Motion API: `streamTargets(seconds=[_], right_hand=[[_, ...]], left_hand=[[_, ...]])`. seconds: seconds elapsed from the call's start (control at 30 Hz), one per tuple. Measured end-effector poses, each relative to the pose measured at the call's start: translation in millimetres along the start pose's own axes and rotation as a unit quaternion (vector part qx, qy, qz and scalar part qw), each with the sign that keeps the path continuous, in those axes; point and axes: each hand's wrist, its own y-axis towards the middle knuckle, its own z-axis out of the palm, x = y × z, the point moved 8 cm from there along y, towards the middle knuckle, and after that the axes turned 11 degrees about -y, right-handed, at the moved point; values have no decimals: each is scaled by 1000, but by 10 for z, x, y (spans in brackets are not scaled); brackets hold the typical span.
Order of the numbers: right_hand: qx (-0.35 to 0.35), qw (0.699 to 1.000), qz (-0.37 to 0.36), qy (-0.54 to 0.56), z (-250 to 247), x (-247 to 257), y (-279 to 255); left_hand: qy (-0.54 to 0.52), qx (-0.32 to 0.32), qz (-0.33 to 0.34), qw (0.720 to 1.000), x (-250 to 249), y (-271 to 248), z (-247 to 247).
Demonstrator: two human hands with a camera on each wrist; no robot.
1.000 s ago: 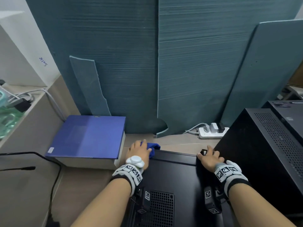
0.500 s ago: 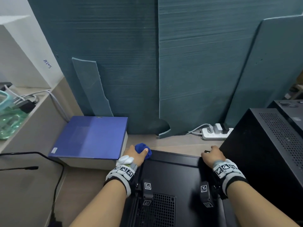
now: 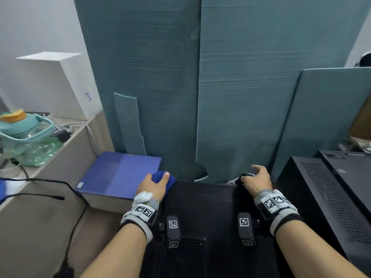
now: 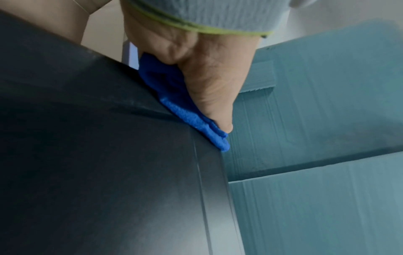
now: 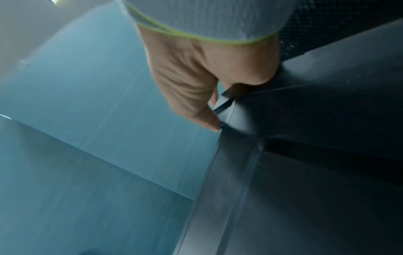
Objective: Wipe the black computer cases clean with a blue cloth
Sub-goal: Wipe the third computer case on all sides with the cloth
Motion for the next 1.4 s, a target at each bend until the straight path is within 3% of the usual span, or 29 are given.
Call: streamTargets(seconds=[0.17,0.33,0.43,0.57,0.7,0.93,1.07,1.13,1.17,1.23,1.33,1.4], right_hand=[[-24,992,-96,76,-550,377,-259],[-29,982,-135,125,-847,340,-653],[-16,988,-127,89,-946,196,-846],[24,991,-122,-41,-1067,62,-1102],[69,984,-121,-110,-1120,-41,-1296],[97,980,-124,-121,-1175,-109,-1563],[115,964,-125,-204,-1135,-152,-1666],[95,958,-133,-234,-1132,-159,-1740],[82,956,-141,-242,-1126,-145,-1796],[45,954,-141,-261,-1151,-137,-1895],[13,947,-148,-284,-1151,-128,-1960],[8,943,-151,-298,-1136,-145,-1947]], left_hand=[[-62,-80,46,994,-357,-347,-412],[-98,-111,58,987,-319,-711,-626],[-116,-116,48,985,-173,-997,-714],[-170,-123,46,977,118,-1294,-811],[-158,-118,45,979,298,-1470,-859],[9,-121,91,988,319,-1733,-986],[-28,-203,163,965,36,-2034,-1125],[-62,-188,212,957,-137,-2052,-1086],[-48,-152,220,962,-172,-2003,-997],[94,-68,213,970,-179,-1856,-703],[277,-46,191,941,-166,-1704,-487],[331,-36,237,913,-319,-1705,-316]])
